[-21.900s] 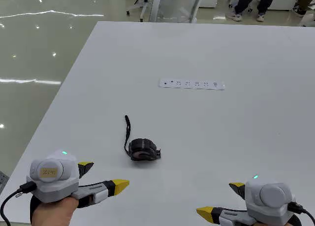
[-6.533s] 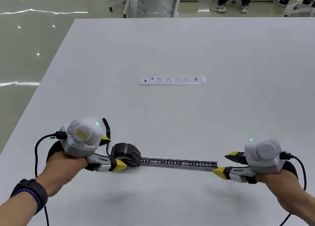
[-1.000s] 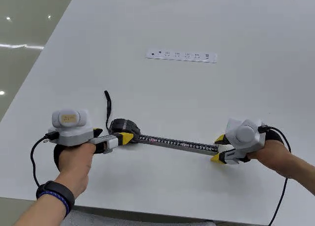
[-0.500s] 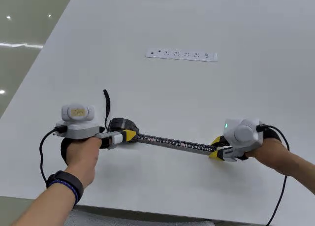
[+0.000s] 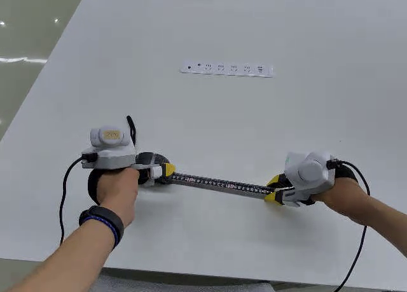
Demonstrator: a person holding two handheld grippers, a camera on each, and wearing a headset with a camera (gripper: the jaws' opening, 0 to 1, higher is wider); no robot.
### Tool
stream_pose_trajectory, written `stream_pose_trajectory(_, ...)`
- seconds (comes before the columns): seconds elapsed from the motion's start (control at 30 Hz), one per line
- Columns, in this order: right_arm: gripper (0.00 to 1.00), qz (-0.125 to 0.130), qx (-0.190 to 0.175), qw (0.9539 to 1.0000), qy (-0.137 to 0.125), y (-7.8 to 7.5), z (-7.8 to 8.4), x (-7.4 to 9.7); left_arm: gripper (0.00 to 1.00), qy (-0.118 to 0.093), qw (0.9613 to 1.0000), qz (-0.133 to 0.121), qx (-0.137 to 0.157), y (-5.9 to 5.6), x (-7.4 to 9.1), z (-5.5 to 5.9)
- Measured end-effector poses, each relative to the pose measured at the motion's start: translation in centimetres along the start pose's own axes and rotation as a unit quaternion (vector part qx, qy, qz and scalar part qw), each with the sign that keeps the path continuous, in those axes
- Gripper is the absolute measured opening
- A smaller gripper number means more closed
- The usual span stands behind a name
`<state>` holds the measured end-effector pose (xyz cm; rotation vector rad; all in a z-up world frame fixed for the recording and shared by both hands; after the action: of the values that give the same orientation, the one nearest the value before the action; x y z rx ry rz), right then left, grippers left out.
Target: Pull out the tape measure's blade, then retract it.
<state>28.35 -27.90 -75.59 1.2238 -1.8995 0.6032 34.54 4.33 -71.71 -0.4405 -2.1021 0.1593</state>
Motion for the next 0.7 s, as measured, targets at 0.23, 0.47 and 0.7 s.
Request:
stream_pose_trajectory(0.23, 0.15, 0.002, -0.002, 1.0000, -0.005, 0.01, 0.11, 0.01, 0.63, 0.028, 0.9994, -0.019, -0.010, -0.15, -0.54, -0.19)
stream_pose_trajectory(0.47, 0.15, 0.002, -0.005, 0.9999, -0.010, 0.02, 0.21, 0.04, 0.60, 0.048, 0.9982, -0.033, -0.015, -0.10, -0.68, -0.19)
stream_pose_trajectory(0.7, 0.15, 0.004, -0.007, 0.9999, -0.015, 0.00, 0.36, 0.09, 0.61, 0.055, 0.9970, -0.054, -0.003, -0.38, -0.75, -0.23)
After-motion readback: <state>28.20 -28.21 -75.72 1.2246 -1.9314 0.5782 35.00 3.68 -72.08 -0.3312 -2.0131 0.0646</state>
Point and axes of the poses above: the centre of the closed fingertips' face, and the gripper's own axes: x roughly backward along the fingers, y roughly to its left, z roughly out of its underside, the point moved 8 cm from there along x, roughly backward along the fingers, and after that the axes turned 1 degree about -y, right-handed, at the moved point
